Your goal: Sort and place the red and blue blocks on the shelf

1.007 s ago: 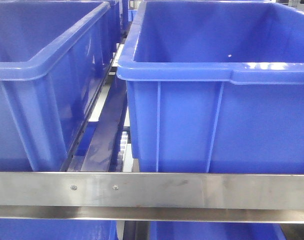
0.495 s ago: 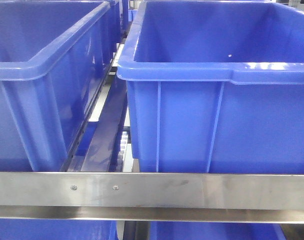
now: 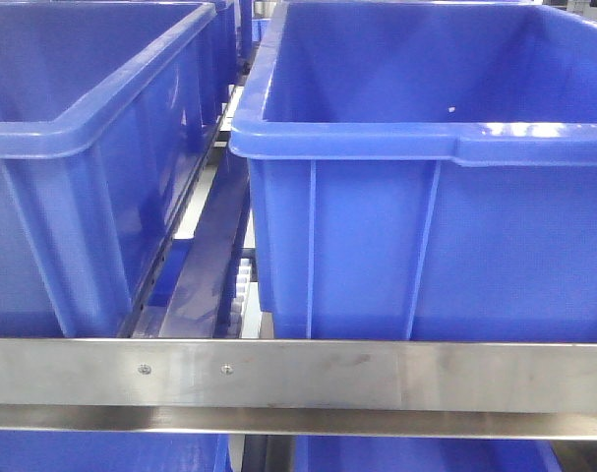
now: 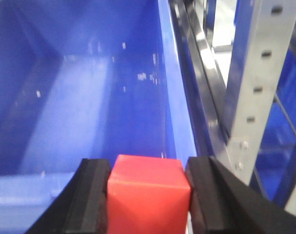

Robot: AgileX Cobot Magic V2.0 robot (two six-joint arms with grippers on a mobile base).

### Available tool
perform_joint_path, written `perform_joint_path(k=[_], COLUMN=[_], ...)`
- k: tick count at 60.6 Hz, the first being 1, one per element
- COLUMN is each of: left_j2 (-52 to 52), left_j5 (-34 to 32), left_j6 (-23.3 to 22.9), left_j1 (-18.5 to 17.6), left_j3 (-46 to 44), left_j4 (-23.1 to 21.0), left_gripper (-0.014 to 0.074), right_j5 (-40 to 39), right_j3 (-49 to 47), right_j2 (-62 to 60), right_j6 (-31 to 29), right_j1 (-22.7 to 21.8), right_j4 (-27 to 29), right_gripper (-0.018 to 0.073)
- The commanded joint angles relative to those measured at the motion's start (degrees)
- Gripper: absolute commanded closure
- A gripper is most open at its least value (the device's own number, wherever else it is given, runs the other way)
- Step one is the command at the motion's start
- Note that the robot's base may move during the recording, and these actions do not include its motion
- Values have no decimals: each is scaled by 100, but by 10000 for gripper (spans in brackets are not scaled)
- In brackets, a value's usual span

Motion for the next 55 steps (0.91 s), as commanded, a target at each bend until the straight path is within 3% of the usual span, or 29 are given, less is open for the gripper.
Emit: perform_joint_path(k=[1,21,43,55], left_j2=[30,512,1501,2129], left_j5=[-537,-583,-890,-1231], left_j6=[-6,-6,-6,-6], left_j1=[12,12,12,12], left_j3=[-188,-587,-1178,-1486], left_j4=[12,12,12,12], left_gripper=[463,463,463,461], right_j5=[-577,-537,-555,-816], right_j3=[-290,-1209,-2025,-2283], right_j2=[73,845,2348,3143], right_j6=[-42,-211,-447,-447], right_j1=[-25,2,661,722], right_j4=[-64,-64,-64,-64], right_gripper=[503,503,503,503])
